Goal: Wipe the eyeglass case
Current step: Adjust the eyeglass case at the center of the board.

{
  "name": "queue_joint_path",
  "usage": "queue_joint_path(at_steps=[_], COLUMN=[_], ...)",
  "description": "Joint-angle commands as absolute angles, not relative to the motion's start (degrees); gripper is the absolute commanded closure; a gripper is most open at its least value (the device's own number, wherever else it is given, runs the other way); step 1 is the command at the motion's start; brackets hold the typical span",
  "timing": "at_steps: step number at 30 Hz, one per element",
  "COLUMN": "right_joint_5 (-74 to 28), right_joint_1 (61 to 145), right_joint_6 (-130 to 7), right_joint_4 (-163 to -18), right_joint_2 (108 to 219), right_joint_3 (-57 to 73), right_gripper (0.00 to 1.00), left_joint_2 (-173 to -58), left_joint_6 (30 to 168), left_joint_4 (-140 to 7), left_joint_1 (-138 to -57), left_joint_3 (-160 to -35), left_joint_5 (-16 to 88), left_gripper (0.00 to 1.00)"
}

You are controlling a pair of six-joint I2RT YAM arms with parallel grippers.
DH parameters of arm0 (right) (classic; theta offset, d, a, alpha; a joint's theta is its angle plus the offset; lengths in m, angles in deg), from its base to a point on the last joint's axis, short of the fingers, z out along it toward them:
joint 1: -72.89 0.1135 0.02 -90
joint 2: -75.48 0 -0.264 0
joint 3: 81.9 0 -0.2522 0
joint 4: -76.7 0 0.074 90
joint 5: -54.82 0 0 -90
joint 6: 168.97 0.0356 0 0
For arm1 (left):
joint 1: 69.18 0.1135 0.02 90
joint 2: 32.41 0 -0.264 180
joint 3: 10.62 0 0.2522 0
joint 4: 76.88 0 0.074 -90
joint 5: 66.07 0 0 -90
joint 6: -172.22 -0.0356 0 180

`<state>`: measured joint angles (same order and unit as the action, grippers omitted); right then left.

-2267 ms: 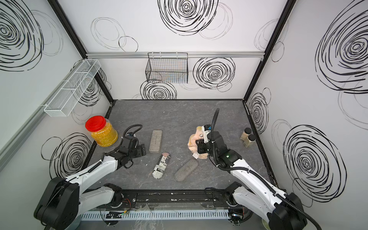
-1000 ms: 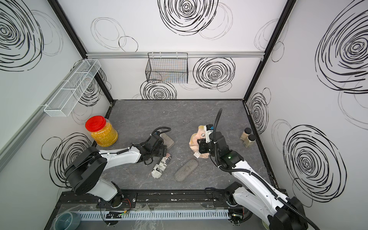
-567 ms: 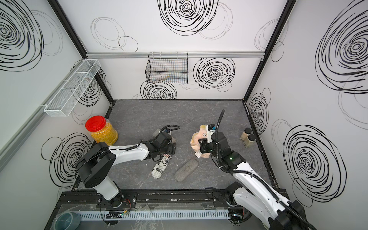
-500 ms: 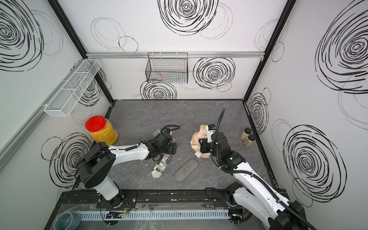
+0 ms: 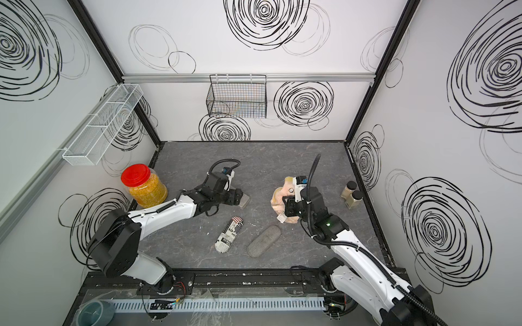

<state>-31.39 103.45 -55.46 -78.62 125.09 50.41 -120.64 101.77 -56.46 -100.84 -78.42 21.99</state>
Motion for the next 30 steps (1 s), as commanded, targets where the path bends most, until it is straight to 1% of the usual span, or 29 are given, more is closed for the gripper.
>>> queue_joint_path(at_steps=[1, 6, 9, 16, 21, 24, 30], right_joint_5=[-30.8, -30.9, -30.7, -30.2, -30.4, -30.8, -30.3], right_joint_1=[103.1, 103.0, 103.0, 102.9, 102.9, 102.7, 101.9], right_joint_6=[-55.5, -55.6, -55.5, -55.1, -55.4, -55.5, -55.7], right_joint_4=[-78.8, -78.0, -78.1, -78.6, -77.6, -76.7, -76.7], right_joint_2=[123.9, 122.9, 122.8, 122.8, 121.9, 121.1, 120.0], right_joint_3=[50.8, 51.2, 51.5, 51.9, 52.3, 52.1, 51.8], right_gripper=[1.00, 1.00, 1.00, 1.00, 1.00, 1.00, 1.00], left_joint_2=[-121.9, -125.2, -128.3, -136.8, -143.8, -144.8, -143.3], left_joint_6=[96.9, 95.8, 95.4, 97.7, 97.0, 97.4, 96.1], left_joint_4=[-51.3, -51.9, -51.1, -51.0, -48.1, -48.1, -46.0], left_joint_1=[-97.6, -91.7, -89.7, -89.9, -90.2, -90.5, -90.5], left_joint_3=[-82.2, -83.1, -85.8, -93.6, -99.9, -99.2, -96.3], left_joint_5=[22.2, 24.0, 24.3, 18.1, 15.8, 15.7, 12.9], left_gripper=[0.16, 0.14, 0.13, 0.12, 0.12, 0.12, 0.13])
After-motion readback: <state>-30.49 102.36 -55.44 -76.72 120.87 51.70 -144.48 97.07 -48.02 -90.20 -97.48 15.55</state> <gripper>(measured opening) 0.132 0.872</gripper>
